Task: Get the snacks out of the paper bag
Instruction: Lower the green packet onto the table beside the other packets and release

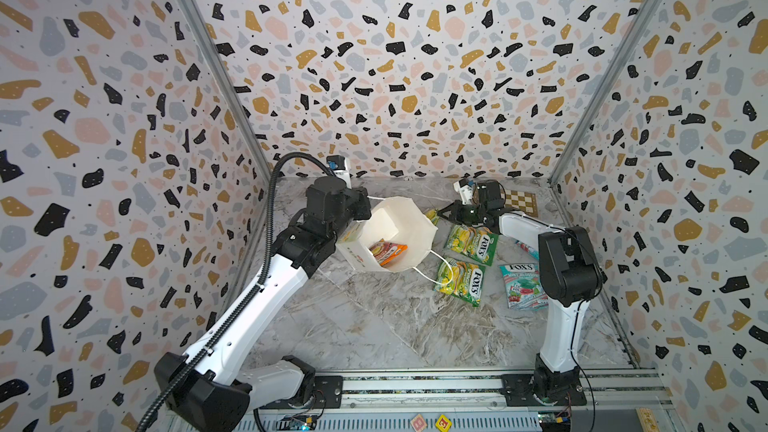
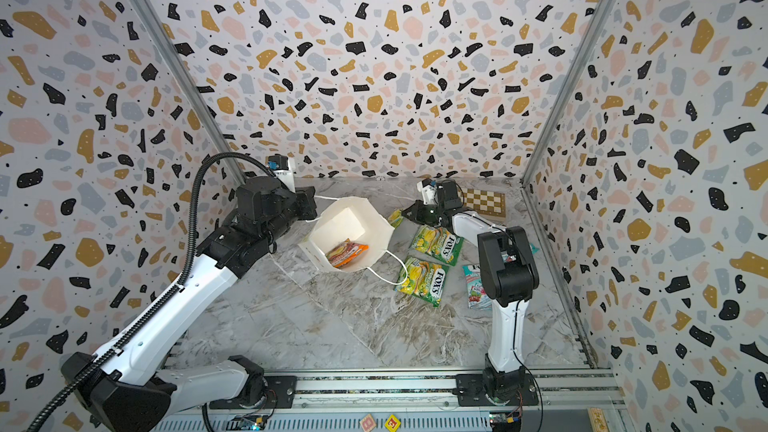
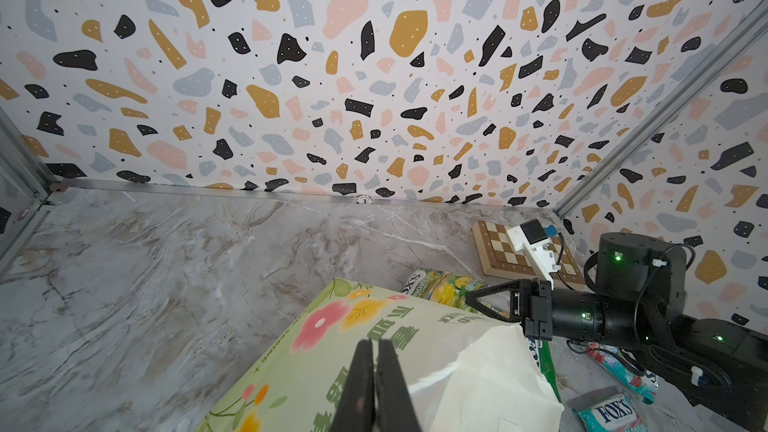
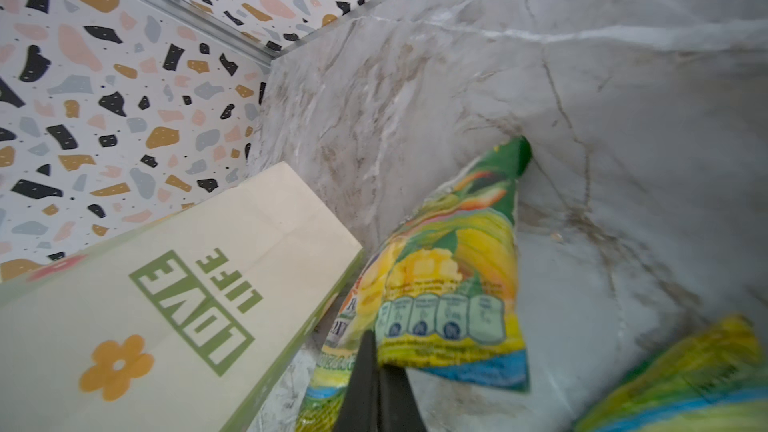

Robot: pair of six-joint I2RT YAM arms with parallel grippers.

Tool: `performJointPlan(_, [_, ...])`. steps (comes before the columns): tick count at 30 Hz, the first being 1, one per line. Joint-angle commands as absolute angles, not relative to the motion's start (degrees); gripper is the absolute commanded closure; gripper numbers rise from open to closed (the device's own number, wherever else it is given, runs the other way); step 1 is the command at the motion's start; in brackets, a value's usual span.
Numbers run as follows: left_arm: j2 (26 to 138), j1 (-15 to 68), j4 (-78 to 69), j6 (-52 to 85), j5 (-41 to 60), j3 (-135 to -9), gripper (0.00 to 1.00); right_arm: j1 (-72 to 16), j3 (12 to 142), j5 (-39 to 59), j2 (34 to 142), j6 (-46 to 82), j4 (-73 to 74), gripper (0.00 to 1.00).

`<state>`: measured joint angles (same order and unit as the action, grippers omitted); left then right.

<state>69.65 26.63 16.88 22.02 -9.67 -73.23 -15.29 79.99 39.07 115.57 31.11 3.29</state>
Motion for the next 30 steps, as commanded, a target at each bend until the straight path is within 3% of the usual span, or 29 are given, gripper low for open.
performJointPlan(1, [68.47,26.08,16.15,22.35,-10.99,-74.89,1.0,-14.94,79.57,34.57,114.1,26.93,-0.02,0.92])
performJointPlan(7, [68.38,26.03,15.82,22.84,-9.92,-74.76,1.0,-15.04,81.18,34.86,115.41,24.76,-3.72,0.56])
performJointPlan(11, [67.9,26.02,15.49,22.91,-9.26,-74.19,1.0,-15.12,79.9,33.46,112.11,23.11,-3.64,0.42])
performJointPlan(20, [67.68,26.02,14.77,23.24,-7.43,-73.61,1.0,-15.91,82.13,27.94,108.48,17.61,-10.75,0.28])
performJointPlan(30, [67.59,26.06,13.75,22.85,-4.14,-73.38,1.0,-16.26,74.21,25.7,93.1,16.15,-9.09,0.27])
